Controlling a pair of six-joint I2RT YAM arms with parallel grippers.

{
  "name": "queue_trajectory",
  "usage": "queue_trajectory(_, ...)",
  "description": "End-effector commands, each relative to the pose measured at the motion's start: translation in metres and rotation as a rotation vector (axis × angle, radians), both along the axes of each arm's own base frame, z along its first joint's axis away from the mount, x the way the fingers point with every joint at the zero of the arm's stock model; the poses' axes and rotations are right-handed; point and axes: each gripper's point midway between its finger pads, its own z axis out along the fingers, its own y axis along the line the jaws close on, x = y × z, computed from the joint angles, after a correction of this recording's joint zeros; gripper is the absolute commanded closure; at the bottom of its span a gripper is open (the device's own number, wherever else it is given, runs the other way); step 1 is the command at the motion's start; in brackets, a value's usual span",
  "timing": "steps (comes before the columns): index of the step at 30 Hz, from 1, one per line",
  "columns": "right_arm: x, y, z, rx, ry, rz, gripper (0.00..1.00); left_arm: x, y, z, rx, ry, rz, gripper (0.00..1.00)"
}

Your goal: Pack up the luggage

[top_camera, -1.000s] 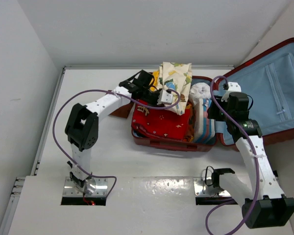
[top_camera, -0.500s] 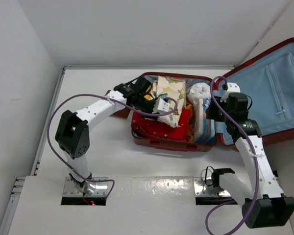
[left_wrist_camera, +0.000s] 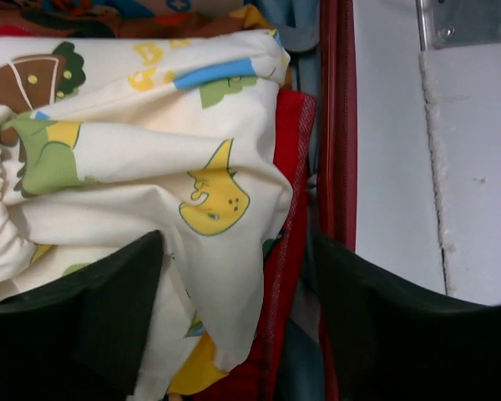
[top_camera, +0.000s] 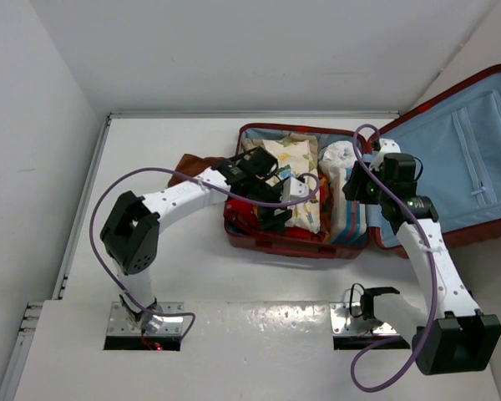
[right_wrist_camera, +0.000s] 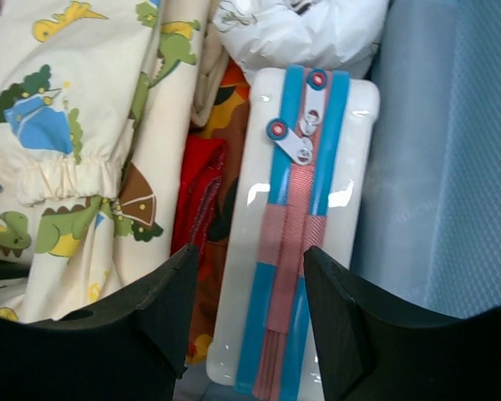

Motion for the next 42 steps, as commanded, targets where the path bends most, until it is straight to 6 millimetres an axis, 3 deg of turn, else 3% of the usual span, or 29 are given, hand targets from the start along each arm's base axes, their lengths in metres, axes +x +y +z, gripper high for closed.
queue_trajectory(1, 0.02, 0.015, 0.031, 0.061, -0.106, 0.057, 0.46, 0.003, 0.012, 0.029, -0.059, -0.025, 0.024, 0.21)
queue_trajectory(3, 0.022, 0.032, 0.035, 0.128, -0.114, 0.117, 0.49, 0.015, 0.025, 0.051, -0.101, -0.068, 0.052, 0.18)
queue_trajectory(4, 0.022, 0.037, 0.033, 0.151, -0.103, 0.13, 0.52, 0.014, 0.033, 0.074, -0.144, -0.087, 0.068, 0.18)
queue_trajectory(6, 0.019, 0.061, 0.037, 0.195, -0.117, 0.232, 0.54, 0.037, 0.046, 0.122, -0.24, -0.146, 0.151, 0.14)
queue_trajectory(7, 0.02, 0.067, 0.038, 0.196, -0.13, 0.264, 0.58, 0.041, 0.051, 0.143, -0.299, -0.075, 0.256, 0.12)
queue_trajectory(8, 0.016, 0.078, 0.039, 0.214, -0.141, 0.317, 0.58, 0.058, 0.061, 0.187, -0.411, -0.156, 0.361, 0.06)
queue_trajectory(11, 0.0, 0.116, 0.032, 0.173, -0.15, 0.495, 0.61, 0.102, 0.108, 0.23, -0.532, -0.154, 0.725, 0.06)
queue_trajectory(12, -0.007, 0.13, 0.029, 0.152, -0.149, 0.561, 0.61, 0.114, 0.125, 0.229, -0.516, -0.159, 0.805, 0.06)
queue_trajectory(14, -0.016, 0.148, 0.016, 0.101, -0.128, 0.662, 0.61, 0.135, 0.15, 0.221, -0.465, -0.169, 0.945, 0.07)
queue_trajectory(15, -0.026, 0.164, 0.006, 0.052, -0.119, 0.741, 0.61, 0.144, 0.169, 0.198, -0.391, -0.124, 1.034, 0.07)
queue_trajectory(17, -0.037, 0.172, -0.016, -0.043, -0.103, 0.839, 0.61, 0.164, 0.19, 0.154, -0.276, -0.034, 1.16, 0.09)
queue_trajectory(18, -0.034, 0.17, -0.028, -0.123, -0.097, 0.842, 0.61, 0.167, 0.206, 0.133, -0.211, 0.029, 1.215, 0.1)
queue_trajectory(20, -0.035, 0.163, -0.054, -0.206, -0.061, 0.857, 0.61, 0.179, 0.219, 0.087, -0.111, 0.129, 1.285, 0.1)
queue_trajectory(22, -0.033, 0.157, -0.066, -0.246, -0.029, 0.841, 0.61, 0.181, 0.231, 0.057, -0.043, 0.208, 1.334, 0.1)
queue_trajectory(23, -0.032, 0.155, -0.078, -0.263, 0.005, 0.845, 0.61, 0.183, 0.227, 0.039, -0.013, 0.246, 1.324, 0.1)
queue_trajectory(24, -0.029, 0.154, -0.079, -0.276, 0.005, 0.839, 0.61, 0.186, 0.231, 0.032, -0.005, 0.264, 1.341, 0.1)
queue_trajectory(29, -0.012, 0.155, -0.059, -0.255, -0.009, 0.782, 0.56, 0.194, 0.23, -0.002, 0.102, 0.232, 1.404, 0.03)
queue_trajectory(30, -0.007, 0.158, -0.043, -0.241, -0.026, 0.771, 0.55, 0.191, 0.228, -0.012, 0.129, 0.236, 1.405, 0.03)
queue_trajectory(35, 0.002, 0.159, -0.004, -0.212, -0.081, 0.735, 0.5, 0.191, 0.223, -0.052, 0.193, 0.262, 1.422, 0.03)
queue_trajectory(40, 0.002, 0.139, 0.002, -0.244, -0.074, 0.674, 0.5, 0.207, 0.23, -0.082, 0.274, 0.203, 1.49, 0.03)
queue_trajectory(42, 0.003, 0.133, 0.008, -0.245, -0.079, 0.649, 0.5, 0.209, 0.221, -0.091, 0.3, 0.179, 1.486, 0.05)
